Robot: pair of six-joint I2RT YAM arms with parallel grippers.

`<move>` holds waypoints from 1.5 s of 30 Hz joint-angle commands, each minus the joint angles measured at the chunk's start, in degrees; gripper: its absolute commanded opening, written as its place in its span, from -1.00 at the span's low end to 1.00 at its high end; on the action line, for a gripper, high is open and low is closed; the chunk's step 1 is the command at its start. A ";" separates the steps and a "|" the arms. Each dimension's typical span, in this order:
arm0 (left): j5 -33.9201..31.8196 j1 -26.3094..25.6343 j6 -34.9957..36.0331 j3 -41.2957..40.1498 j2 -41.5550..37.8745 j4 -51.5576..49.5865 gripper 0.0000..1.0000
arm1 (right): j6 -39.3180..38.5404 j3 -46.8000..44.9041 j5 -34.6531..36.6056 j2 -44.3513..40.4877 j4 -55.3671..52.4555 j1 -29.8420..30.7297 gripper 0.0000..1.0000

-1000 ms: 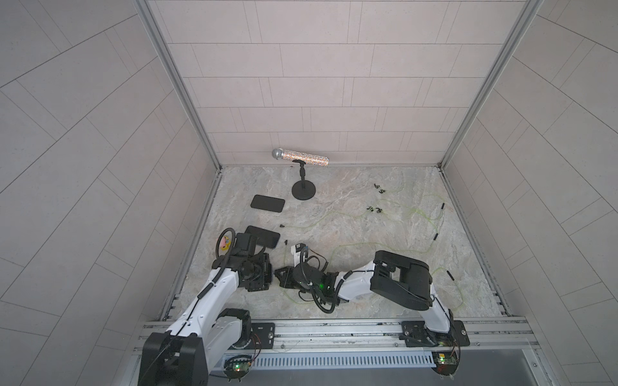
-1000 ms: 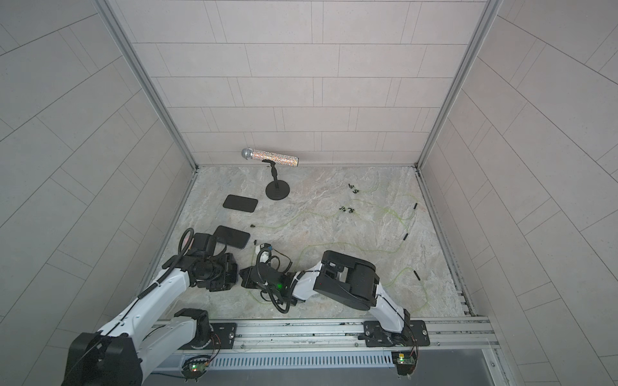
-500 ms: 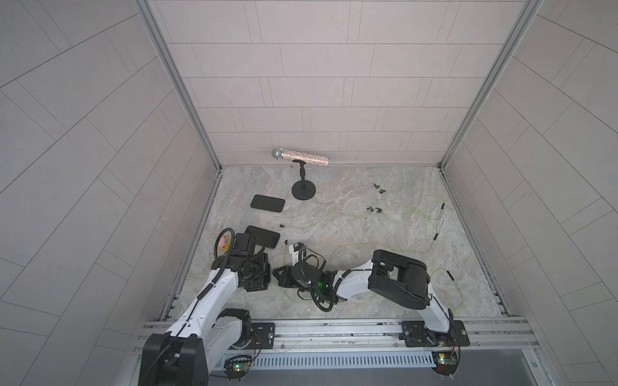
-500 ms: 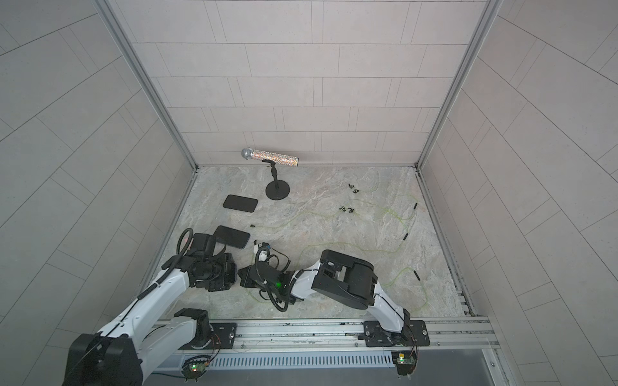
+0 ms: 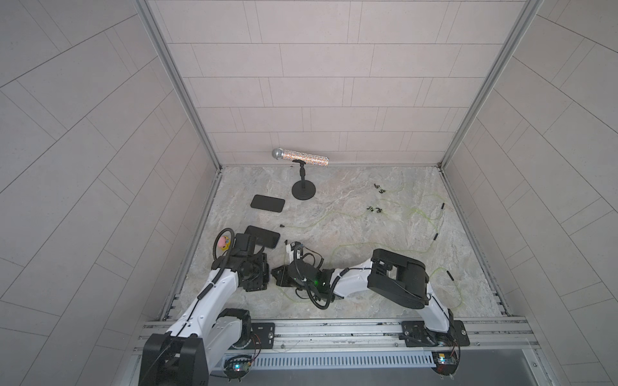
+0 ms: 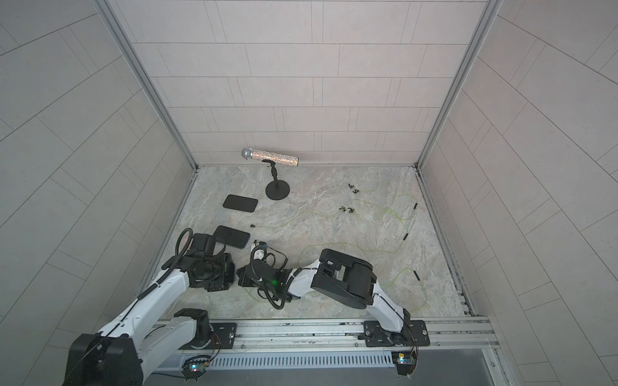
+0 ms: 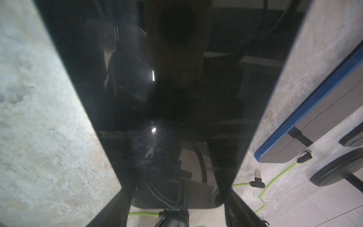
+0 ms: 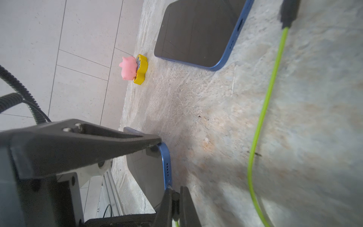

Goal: Plug wired earphones into phones
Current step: Insert the wired earphone into the phone.

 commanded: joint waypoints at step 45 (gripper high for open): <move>11.38 -1.71 0.98 -0.09 -1.84 4.21 0.22 | -9.14 -1.21 -2.67 -3.45 2.35 0.28 -1.00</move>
